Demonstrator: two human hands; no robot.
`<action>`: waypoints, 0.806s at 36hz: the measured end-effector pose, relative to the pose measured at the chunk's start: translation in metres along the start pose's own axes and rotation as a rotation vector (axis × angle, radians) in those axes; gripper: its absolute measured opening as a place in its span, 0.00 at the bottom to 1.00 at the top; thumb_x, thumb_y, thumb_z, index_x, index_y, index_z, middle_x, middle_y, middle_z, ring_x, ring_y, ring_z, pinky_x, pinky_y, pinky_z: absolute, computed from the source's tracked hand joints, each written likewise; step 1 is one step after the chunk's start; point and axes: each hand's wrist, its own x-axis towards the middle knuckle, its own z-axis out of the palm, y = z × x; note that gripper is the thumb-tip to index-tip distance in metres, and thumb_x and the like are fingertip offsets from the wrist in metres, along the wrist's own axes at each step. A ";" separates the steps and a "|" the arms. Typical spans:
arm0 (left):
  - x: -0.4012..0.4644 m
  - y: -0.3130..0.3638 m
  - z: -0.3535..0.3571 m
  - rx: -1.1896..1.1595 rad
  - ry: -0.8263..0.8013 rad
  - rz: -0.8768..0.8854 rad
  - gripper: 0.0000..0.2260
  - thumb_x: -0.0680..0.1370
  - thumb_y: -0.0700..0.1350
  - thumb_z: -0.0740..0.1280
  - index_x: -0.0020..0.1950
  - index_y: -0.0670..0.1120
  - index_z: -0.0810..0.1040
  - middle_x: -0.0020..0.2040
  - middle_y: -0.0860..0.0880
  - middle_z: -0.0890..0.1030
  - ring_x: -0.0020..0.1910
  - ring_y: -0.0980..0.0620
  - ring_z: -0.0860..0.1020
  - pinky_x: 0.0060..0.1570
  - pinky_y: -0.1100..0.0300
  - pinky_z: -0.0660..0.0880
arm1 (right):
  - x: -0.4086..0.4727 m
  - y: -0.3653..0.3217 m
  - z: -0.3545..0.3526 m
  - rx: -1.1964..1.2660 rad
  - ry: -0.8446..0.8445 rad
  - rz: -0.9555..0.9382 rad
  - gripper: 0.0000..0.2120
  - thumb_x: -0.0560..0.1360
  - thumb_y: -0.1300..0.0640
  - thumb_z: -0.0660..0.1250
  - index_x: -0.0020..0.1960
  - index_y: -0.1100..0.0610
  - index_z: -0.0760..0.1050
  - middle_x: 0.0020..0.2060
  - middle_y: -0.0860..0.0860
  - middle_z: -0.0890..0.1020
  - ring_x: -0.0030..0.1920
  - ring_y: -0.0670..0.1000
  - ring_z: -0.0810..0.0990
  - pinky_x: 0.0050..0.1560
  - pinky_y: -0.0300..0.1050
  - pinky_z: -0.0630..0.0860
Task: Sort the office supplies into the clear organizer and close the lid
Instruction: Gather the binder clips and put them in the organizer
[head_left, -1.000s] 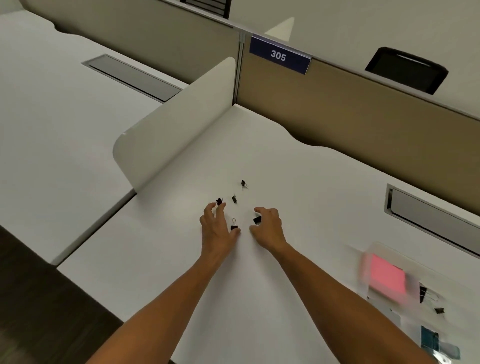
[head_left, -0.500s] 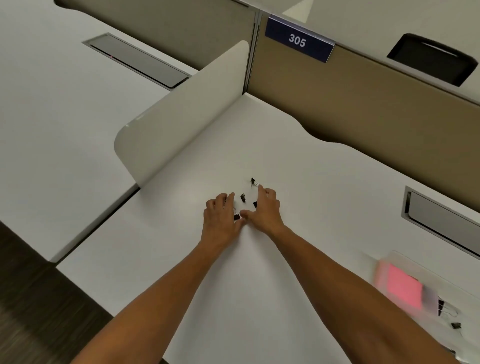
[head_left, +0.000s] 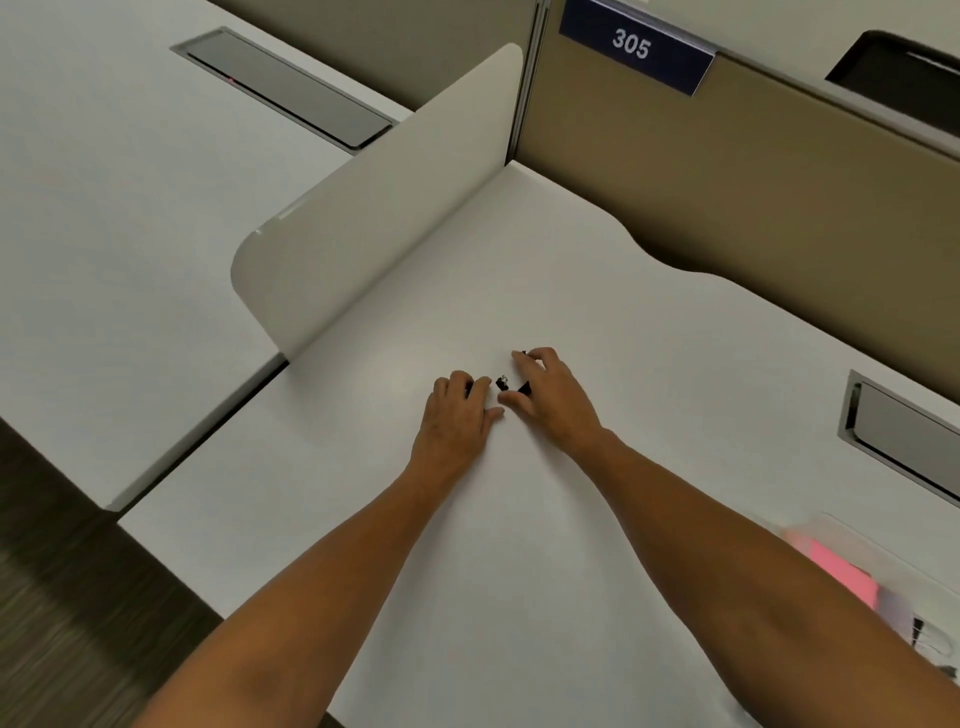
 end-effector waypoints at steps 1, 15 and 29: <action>0.003 0.001 0.000 -0.023 0.002 -0.008 0.17 0.81 0.52 0.63 0.63 0.41 0.75 0.53 0.42 0.75 0.47 0.44 0.73 0.47 0.52 0.74 | -0.002 0.000 0.001 0.009 0.013 0.000 0.28 0.76 0.43 0.68 0.71 0.55 0.69 0.66 0.53 0.70 0.59 0.55 0.75 0.55 0.48 0.75; 0.014 -0.004 0.000 0.173 0.125 0.183 0.13 0.78 0.50 0.68 0.38 0.45 0.73 0.33 0.49 0.75 0.29 0.50 0.72 0.24 0.59 0.64 | -0.024 -0.004 0.013 -0.396 0.267 -0.072 0.05 0.75 0.61 0.70 0.42 0.57 0.76 0.37 0.52 0.76 0.30 0.53 0.72 0.20 0.43 0.70; 0.014 0.007 -0.005 -0.266 -0.027 -0.130 0.16 0.78 0.57 0.65 0.61 0.49 0.69 0.36 0.55 0.73 0.37 0.53 0.75 0.40 0.58 0.74 | -0.070 -0.008 0.014 -0.270 0.163 0.113 0.07 0.80 0.61 0.63 0.57 0.55 0.75 0.52 0.52 0.77 0.45 0.54 0.73 0.37 0.49 0.79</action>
